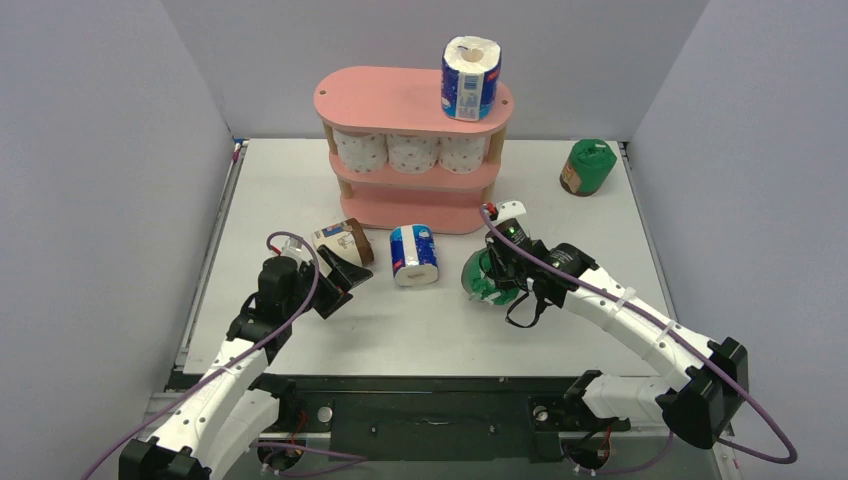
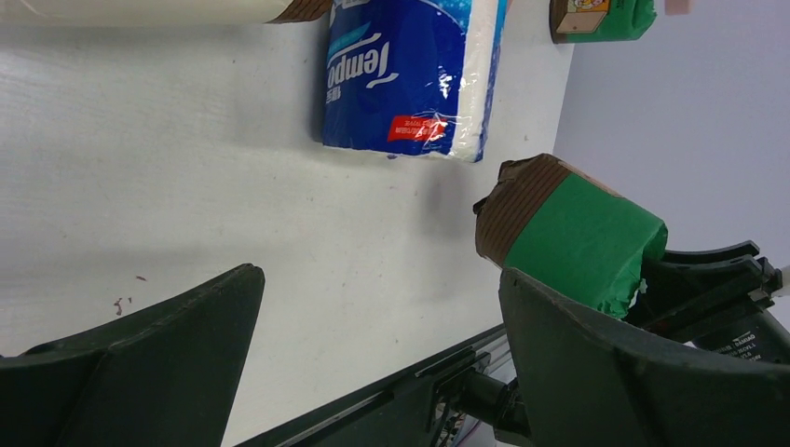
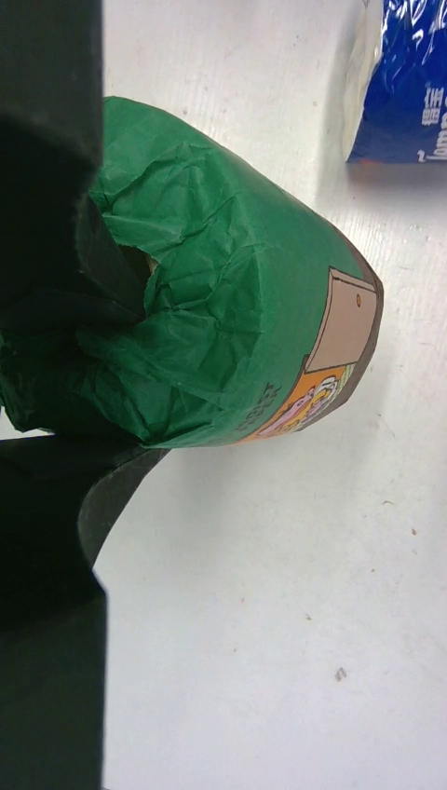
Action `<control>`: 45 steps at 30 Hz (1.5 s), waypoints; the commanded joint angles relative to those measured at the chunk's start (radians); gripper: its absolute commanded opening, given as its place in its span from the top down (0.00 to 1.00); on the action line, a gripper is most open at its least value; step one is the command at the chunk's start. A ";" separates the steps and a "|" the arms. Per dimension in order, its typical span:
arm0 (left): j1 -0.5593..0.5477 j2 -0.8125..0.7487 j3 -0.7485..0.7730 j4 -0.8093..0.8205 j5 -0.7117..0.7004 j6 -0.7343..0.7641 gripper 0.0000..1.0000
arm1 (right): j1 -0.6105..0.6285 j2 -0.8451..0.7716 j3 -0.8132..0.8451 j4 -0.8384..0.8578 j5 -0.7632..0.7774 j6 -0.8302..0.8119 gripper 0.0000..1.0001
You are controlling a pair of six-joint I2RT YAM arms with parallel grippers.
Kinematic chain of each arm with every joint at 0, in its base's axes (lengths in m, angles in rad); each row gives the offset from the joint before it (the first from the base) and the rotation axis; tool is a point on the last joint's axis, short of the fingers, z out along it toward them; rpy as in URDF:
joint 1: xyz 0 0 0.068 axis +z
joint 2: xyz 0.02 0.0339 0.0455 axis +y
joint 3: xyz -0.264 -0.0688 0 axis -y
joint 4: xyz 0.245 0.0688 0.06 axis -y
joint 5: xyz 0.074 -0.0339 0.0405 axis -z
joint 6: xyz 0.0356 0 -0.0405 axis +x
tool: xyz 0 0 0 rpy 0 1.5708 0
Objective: Place and organize the paper towels onto the shelf
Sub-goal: Adjust the paper towel at the center of the board.
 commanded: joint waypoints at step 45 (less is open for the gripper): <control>0.029 0.011 -0.046 0.001 -0.010 0.016 0.04 | -0.352 -0.329 -0.216 0.370 -0.306 0.318 0.40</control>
